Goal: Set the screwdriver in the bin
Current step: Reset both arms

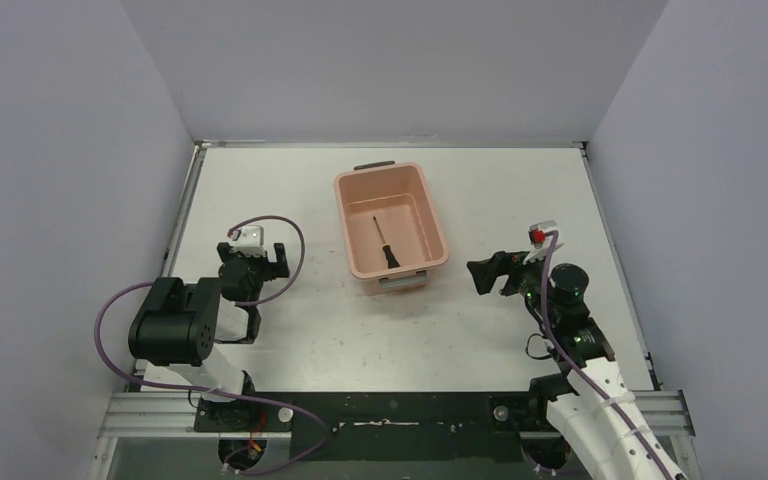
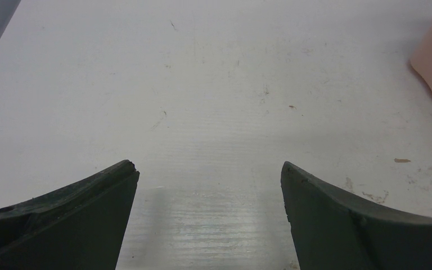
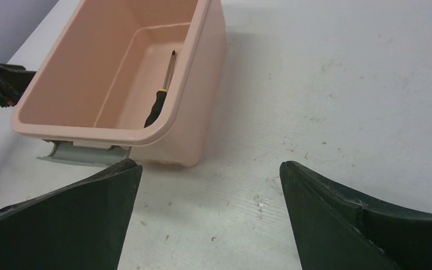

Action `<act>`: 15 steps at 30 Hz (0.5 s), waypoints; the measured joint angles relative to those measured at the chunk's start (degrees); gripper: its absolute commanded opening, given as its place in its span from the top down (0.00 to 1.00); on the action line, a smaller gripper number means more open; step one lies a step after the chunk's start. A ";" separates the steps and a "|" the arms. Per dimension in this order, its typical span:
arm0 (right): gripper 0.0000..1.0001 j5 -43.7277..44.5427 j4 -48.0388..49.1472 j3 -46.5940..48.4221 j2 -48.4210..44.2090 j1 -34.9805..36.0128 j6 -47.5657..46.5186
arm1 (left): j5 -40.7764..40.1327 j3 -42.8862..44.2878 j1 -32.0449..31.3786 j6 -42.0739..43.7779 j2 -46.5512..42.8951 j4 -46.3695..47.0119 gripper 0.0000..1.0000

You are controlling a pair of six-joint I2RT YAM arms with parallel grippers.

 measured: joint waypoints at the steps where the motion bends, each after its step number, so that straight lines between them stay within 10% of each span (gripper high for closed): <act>1: 0.00 1.16 -0.31 0.00 -1.40 0.00 0.00 | -0.02 0.00 0.00 0.00 0.00 0.00 0.03; 15: 0.00 14.80 -5.77 0.00 -6.64 0.02 1.05 | -0.04 0.00 0.00 0.00 0.00 0.00 0.03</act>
